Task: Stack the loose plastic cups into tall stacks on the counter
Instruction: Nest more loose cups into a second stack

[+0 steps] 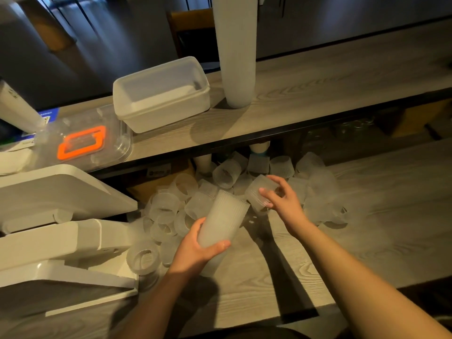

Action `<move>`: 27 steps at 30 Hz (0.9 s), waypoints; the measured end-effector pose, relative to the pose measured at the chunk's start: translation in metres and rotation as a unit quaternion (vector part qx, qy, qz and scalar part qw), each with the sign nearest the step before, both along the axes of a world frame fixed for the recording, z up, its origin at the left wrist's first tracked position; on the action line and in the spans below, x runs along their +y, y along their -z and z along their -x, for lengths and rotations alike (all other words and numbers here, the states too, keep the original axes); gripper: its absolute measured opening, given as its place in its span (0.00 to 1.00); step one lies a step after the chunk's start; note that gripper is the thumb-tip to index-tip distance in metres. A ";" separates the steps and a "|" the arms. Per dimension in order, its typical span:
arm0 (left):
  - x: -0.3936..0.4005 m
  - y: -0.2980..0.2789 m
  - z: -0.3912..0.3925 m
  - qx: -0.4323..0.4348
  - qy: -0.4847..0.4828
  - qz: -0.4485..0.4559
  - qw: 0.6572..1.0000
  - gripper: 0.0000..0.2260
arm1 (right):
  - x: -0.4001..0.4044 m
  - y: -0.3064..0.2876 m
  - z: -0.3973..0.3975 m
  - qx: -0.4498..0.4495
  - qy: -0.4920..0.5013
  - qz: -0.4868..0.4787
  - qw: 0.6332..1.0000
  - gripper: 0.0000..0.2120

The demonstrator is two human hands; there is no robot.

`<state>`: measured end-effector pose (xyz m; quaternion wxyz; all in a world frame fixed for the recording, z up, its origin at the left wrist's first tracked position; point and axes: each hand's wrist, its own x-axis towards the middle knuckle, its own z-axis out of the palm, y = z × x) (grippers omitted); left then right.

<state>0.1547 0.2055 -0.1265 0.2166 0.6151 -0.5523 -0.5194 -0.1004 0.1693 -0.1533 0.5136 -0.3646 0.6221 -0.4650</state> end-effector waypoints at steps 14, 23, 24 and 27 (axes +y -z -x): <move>0.006 0.000 -0.003 -0.051 0.057 0.030 0.997 0.40 | 0.005 -0.037 -0.008 -0.001 -0.035 0.063 0.997 0.20; 0.007 0.001 -0.003 -0.068 0.095 0.027 0.993 0.43 | 0.008 -0.048 -0.012 0.114 -0.157 0.082 0.978 0.14; 0.006 0.001 -0.002 -0.067 0.095 0.028 0.993 0.42 | 0.009 -0.046 -0.016 0.114 -0.165 0.081 0.976 0.15; 0.005 0.001 0.000 -0.077 0.092 0.033 0.992 0.43 | 0.016 -0.041 -0.036 0.081 -0.168 0.079 0.979 0.20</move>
